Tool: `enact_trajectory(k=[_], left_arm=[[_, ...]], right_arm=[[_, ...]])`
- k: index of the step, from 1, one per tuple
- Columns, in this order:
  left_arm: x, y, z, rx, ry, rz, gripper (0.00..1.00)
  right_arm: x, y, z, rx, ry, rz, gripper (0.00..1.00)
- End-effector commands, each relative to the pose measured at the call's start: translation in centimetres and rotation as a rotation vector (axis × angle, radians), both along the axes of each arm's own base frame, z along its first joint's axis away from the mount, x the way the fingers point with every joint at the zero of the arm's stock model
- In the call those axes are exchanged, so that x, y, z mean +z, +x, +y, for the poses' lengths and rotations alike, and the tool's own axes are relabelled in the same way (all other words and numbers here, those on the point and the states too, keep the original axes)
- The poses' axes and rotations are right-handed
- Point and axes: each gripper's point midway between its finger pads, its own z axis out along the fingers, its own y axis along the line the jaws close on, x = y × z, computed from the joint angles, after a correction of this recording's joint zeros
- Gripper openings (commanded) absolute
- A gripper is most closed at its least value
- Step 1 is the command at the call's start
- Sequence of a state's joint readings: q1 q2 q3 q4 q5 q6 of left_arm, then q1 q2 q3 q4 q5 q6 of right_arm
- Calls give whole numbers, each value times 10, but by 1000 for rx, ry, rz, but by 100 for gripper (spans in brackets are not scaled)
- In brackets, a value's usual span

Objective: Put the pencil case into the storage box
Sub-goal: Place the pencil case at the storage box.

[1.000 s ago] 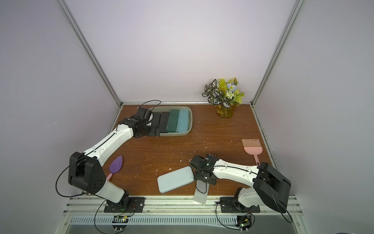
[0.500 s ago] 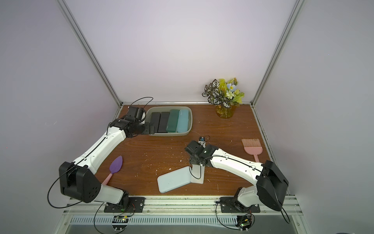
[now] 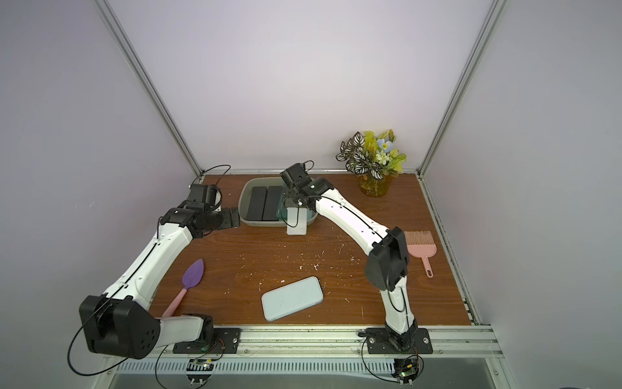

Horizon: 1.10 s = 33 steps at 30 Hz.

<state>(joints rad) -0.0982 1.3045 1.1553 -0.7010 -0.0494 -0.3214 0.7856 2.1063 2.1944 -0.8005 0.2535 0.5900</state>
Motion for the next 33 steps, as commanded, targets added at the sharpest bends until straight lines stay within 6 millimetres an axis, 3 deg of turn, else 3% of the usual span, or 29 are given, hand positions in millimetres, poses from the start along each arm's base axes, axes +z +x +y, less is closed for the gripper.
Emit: enact_trajectory(k=[1, 3, 8, 15, 24, 29, 33], left_arm=[[3, -6, 7, 13, -2, -7, 100], [6, -6, 10, 20, -5, -16, 100], [8, -10, 18, 32, -7, -24, 100], [2, -14, 19, 35, -18, -12, 100], [-3, -15, 20, 34, -14, 0, 100], [-4, -15, 19, 34, -16, 4, 100], [-4, -16, 20, 34, -13, 3, 100]], right_arm=[[20, 21, 27, 73, 11, -43, 57], [28, 38, 44, 79, 72, -88, 54], [10, 64, 74, 91, 163, -160, 54], [7, 90, 101, 96, 248, -251, 54], [-7, 102, 119, 70, 371, -268, 54], [-3, 110, 133, 74, 463, -312, 54], [-16, 115, 134, 55, 464, -308, 54]])
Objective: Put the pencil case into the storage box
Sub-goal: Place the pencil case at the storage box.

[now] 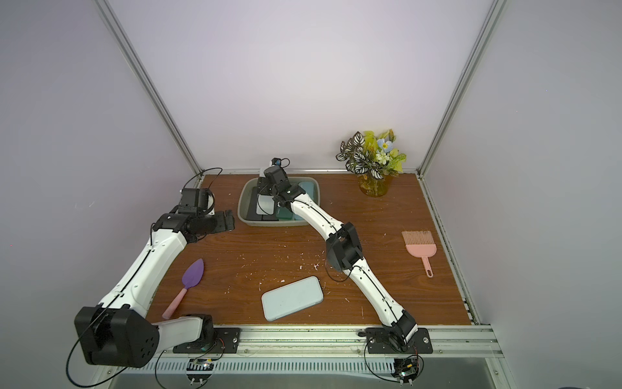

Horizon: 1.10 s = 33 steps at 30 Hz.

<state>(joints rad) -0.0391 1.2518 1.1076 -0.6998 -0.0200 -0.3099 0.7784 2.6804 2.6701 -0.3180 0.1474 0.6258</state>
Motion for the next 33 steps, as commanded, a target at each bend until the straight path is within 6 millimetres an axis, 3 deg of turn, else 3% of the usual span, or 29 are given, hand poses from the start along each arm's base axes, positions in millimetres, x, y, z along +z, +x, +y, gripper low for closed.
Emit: enact_trajectory(k=[1, 17, 26, 33], left_arm=[[-3, -4, 4, 2, 4, 9, 100], [-16, -4, 3, -4, -2, 47, 100], [-17, -5, 2, -2, -6, 49, 100], [-16, -5, 2, -4, -10, 45, 100]], right_arm=[[41, 8, 7, -11, 122, -82, 54], [-49, 6, -32, -124, -107, 116, 56], [-84, -17, -62, -113, -286, 255, 57], [-96, -35, -58, -55, -334, 302, 65]])
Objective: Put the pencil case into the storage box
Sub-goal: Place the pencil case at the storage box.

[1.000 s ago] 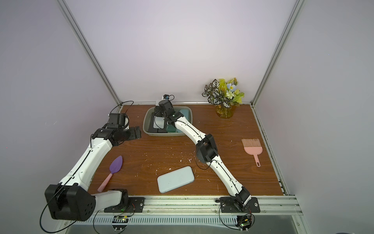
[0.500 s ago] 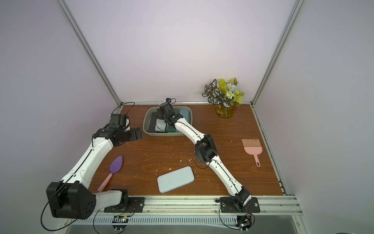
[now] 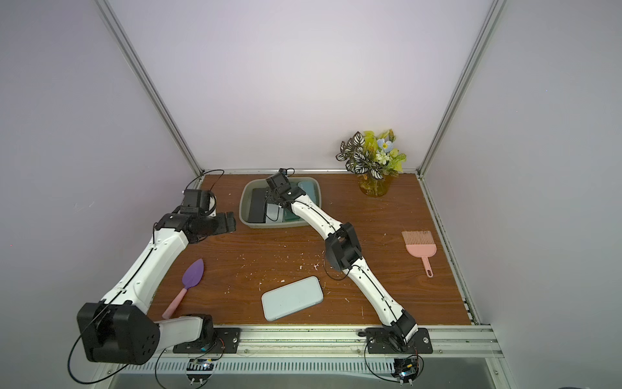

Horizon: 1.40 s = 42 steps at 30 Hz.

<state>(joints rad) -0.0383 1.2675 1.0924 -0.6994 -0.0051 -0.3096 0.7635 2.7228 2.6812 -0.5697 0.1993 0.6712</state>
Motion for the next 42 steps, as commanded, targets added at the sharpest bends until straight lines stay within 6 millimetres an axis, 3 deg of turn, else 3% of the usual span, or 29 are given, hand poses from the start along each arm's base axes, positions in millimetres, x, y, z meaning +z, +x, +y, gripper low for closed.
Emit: enact_trajectory(k=[1, 4, 7, 15, 18, 23, 29, 33, 37, 42], left_arm=[[-5, -3, 4, 4, 0, 15, 100], [-5, -3, 3, 2, 0, 15, 100], [-6, -4, 4, 2, 4, 18, 100], [-8, -3, 4, 3, 3, 23, 100], [-7, -4, 4, 3, 6, 22, 100], [-9, -5, 6, 6, 12, 24, 100], [-19, 0, 8, 4, -1, 17, 100], [-29, 16, 7, -6, -41, 1, 98], [-39, 46, 2, -32, -95, -22, 94], [-45, 74, -7, -63, -144, -14, 92]], right_arm=[[-22, -24, -20, 32, -136, 107, 68], [-19, -22, -16, 33, -113, 94, 75], [-16, -20, -12, 40, -96, 84, 90], [13, -12, -3, 55, -40, 13, 90], [35, -10, -6, 41, -36, -26, 93], [72, -1, -57, -84, -81, -65, 97], [60, 3, -152, -216, -173, -2, 97], [47, -4, -196, -237, -193, 24, 95], [23, -8, -204, -174, -121, 67, 86], [6, -10, -182, -38, -75, 109, 81]])
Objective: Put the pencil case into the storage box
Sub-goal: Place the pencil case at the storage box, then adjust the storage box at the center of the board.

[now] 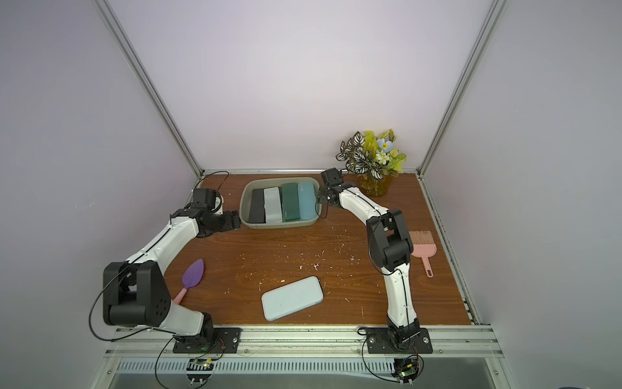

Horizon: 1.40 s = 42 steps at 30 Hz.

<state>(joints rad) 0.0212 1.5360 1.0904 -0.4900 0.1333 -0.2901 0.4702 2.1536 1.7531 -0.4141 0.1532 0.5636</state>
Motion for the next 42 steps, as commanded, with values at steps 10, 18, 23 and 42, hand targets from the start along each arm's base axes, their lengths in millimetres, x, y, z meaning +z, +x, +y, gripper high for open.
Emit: enact_trajectory(k=[10, 18, 23, 42], left_arm=[[22, 25, -6, -30, -49, -91, 93], [27, 7, -4, -26, -41, -88, 93], [30, -3, -4, -22, -35, -90, 94], [36, -72, -46, -155, -42, -54, 93]], right_arm=[[-4, 1, 37, 153, 86, 9, 51], [-12, -17, 21, 163, 91, 22, 29], [-22, -36, 12, 200, 80, 55, 8], [54, -113, -44, 95, 109, -106, 60]])
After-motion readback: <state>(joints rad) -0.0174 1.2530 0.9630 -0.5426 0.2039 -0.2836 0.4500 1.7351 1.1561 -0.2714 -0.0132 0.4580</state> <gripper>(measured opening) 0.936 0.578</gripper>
